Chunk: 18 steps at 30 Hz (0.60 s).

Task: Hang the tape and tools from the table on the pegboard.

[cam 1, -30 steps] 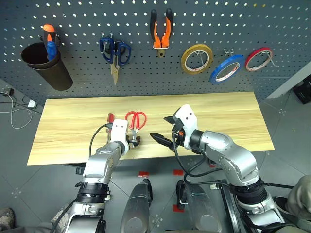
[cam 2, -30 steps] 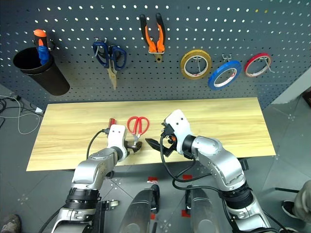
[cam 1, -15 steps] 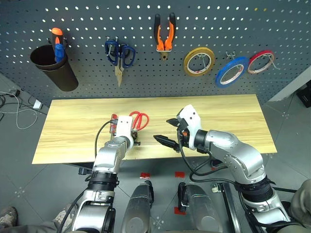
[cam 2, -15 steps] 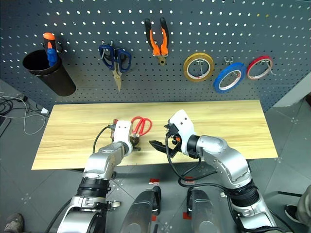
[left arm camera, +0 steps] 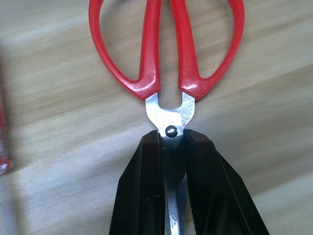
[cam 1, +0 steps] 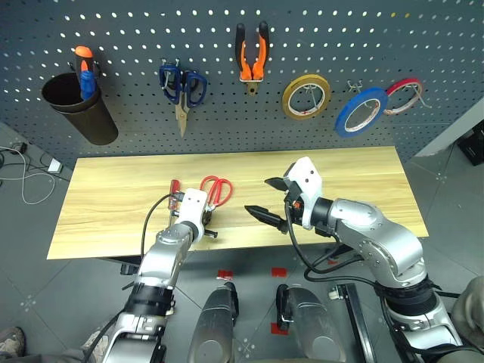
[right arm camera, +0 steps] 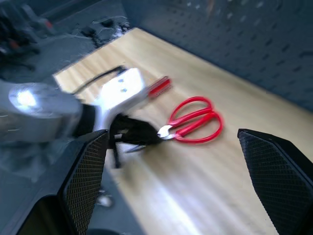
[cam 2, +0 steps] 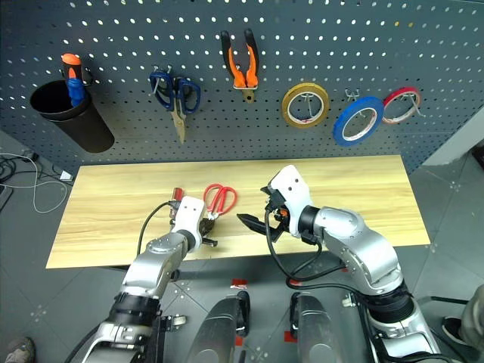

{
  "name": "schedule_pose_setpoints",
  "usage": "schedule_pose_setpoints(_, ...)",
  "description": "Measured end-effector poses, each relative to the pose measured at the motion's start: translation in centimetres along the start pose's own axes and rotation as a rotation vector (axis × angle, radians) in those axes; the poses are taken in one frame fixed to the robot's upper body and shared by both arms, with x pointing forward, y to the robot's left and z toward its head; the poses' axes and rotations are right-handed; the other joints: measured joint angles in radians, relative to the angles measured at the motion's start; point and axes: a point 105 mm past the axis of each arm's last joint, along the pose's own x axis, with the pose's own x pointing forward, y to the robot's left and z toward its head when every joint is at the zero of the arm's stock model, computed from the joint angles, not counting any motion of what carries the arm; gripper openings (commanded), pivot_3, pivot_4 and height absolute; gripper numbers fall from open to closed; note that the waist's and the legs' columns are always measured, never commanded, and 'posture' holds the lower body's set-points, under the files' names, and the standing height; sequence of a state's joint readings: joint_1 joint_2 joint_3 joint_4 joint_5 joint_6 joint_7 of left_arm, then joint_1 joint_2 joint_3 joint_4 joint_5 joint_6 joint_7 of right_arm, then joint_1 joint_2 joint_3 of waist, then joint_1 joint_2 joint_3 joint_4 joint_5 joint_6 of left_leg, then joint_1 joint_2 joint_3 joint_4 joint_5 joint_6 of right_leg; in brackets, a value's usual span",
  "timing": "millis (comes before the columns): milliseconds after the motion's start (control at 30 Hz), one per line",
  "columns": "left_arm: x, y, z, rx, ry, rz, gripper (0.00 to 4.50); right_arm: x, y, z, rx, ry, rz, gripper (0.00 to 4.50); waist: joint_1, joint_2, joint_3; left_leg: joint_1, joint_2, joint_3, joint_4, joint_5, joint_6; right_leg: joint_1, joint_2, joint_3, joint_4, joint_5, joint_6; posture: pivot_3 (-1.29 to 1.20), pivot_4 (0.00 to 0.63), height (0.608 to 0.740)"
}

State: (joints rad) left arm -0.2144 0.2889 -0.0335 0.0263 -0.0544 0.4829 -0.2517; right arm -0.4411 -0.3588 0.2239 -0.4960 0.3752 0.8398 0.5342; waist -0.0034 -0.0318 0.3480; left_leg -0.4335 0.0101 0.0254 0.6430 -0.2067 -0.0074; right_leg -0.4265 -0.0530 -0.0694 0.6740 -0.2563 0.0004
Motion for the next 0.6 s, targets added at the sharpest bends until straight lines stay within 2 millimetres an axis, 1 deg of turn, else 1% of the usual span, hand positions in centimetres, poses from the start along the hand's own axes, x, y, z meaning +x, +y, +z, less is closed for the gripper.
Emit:
schedule_pose_setpoints(33, -1.2, -0.1, 0.9, 0.030, -0.083, 0.007, 0.29, -0.2, 0.3, 0.5, -0.013, -0.018, 0.000, 4.50, -0.002, 0.000, 0.000, 0.000, 0.000, 0.000, -0.001, 0.000, -0.001, 0.000, 0.000, 0.000, 0.000, 0.002, -0.003, -0.06, 0.309, 0.740)
schedule_pose_setpoints(100, -2.7, 0.0, 2.8, 0.076, -0.202, 0.039, 0.29, -0.5, 1.0, 1.8, -0.038, -0.059, 0.010, 4.50, 0.000, 0.000, 0.000, 0.000, 0.000, 0.000, -0.002, 0.000, -0.001, 0.000, 0.000, 0.000, -0.001, 0.002, -0.003, -0.06, 0.308, 0.740)
schedule_pose_setpoints(133, -3.3, 0.3, 3.6, 0.105, -0.253, 0.064, 0.29, -0.5, 1.4, 2.2, -0.048, -0.078, 0.020, 4.50, 0.001, 0.000, 0.000, 0.000, 0.000, 0.000, -0.002, -0.003, 0.003, 0.000, 0.000, -0.001, -0.002, 0.001, -0.002, -0.06, 0.306, 0.740)
schedule_pose_setpoints(167, -3.9, 0.6, 4.2, 0.138, -0.290, 0.092, 0.29, -0.6, 1.5, 2.5, -0.057, -0.086, 0.019, 4.50, 0.001, 0.000, 0.000, 0.000, 0.000, 0.000, -0.002, -0.003, 0.003, 0.000, 0.000, -0.001, -0.002, -0.001, 0.001, -0.06, 0.306, 0.740)
schedule_pose_setpoints(300, -6.9, 2.9, 7.5, 0.263, -0.454, 0.264, 0.29, -1.0, 2.1, 4.3, -0.032, -0.181, 0.004, 4.50, 0.001, 0.000, 0.000, 0.000, 0.000, 0.000, -0.001, -0.003, 0.004, 0.001, 0.000, 0.000, -0.003, -0.001, 0.002, -0.05, 0.298, 0.740)
schedule_pose_setpoints(367, -8.1, 3.6, 9.3, 0.319, -0.528, 0.309, 0.29, -1.3, 2.4, 4.7, -0.024, -0.204, 0.009, 4.50, 0.001, -0.001, -0.001, 0.000, 0.000, 0.000, -0.001, -0.003, 0.004, 0.001, 0.000, -0.001, -0.002, -0.001, 0.002, -0.05, 0.298, 0.740)
schedule_pose_setpoints(433, -8.8, 3.8, 10.6, 0.355, -0.579, 0.330, 0.29, -1.4, 2.2, 4.6, -0.015, -0.209, -0.006, 4.50, 0.003, -0.001, -0.001, -0.001, 0.000, 0.000, 0.000, -0.004, 0.005, 0.001, 0.000, -0.001, -0.003, -0.001, 0.002, -0.04, 0.294, 0.740)
schedule_pose_setpoints(500, -9.0, 3.8, 11.2, 0.374, -0.603, 0.335, 0.29, -1.5, 1.6, 5.1, -0.002, -0.238, -0.047, 4.50, 0.002, -0.001, -0.001, -0.001, 0.000, 0.000, 0.000, -0.004, 0.005, 0.001, 0.000, -0.001, -0.002, -0.001, 0.002, -0.04, 0.294, 0.740)
schedule_pose_setpoints(600, -9.2, 3.7, 12.8, 0.416, -0.662, 0.343, 0.29, -1.2, -0.8, 6.3, -0.012, -0.295, -0.178, 4.50, 0.001, -0.002, -0.001, -0.001, 0.000, 0.000, 0.001, -0.003, 0.005, 0.001, 0.001, -0.001, -0.001, -0.001, 0.002, -0.03, 0.287, 0.740)
